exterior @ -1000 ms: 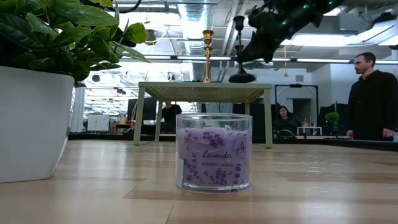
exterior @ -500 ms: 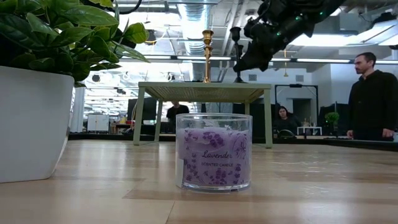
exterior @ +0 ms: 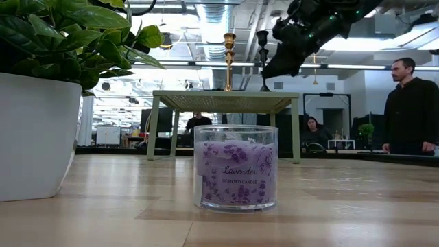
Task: Pick & Place candle stick holders
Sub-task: Put the violet candle on the shelf
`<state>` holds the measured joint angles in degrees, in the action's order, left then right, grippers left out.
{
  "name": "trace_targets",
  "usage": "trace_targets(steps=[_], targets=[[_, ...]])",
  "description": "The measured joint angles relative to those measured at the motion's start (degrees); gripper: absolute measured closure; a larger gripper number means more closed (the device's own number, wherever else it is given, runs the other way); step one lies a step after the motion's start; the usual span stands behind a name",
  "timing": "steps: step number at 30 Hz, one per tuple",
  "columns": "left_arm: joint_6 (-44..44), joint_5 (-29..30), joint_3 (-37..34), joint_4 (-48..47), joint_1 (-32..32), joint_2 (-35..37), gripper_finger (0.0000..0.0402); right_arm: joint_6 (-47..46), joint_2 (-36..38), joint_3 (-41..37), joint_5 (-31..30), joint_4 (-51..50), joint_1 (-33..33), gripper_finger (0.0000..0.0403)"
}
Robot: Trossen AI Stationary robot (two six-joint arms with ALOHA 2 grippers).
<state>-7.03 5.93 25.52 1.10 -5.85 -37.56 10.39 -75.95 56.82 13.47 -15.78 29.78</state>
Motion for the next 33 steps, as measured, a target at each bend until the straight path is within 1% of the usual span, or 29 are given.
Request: trace_targets(steps=[5, 13, 20, 24, 27, 33], targets=[[0.00, 0.00, 0.00, -0.04, 0.00, 0.00, 0.0395, 0.75, 4.00, -0.04, -0.02, -4.21, 0.02, 0.0281], [0.00, 0.00, 0.00, -0.04, 0.00, 0.00, 0.0395, 0.73, 11.79, -0.04, -0.02, -15.64, -0.06, 0.0283], [0.00, 0.00, 0.00, -0.02, -0.01, 0.00, 0.0394, -0.35, 14.92, -0.06, 0.00, -25.16, -1.99, 0.0283], [-0.02, 0.00, 0.00, -0.02, 0.00, 0.00, 0.0395, -1.27, 15.98, -3.10, 0.00, -23.75, -3.64, 0.0283], [-0.02, 0.00, 0.01, -0.02, 0.00, 0.00, 0.0394, -1.87, 17.32, -8.17, 0.02, -18.61, -4.57, 0.0283], [-0.02, 0.00, 0.00, -0.02, 0.00, 0.00, 0.0394, -6.60, 21.05, -18.50, 0.09, -8.57, -5.08, 0.0283]])
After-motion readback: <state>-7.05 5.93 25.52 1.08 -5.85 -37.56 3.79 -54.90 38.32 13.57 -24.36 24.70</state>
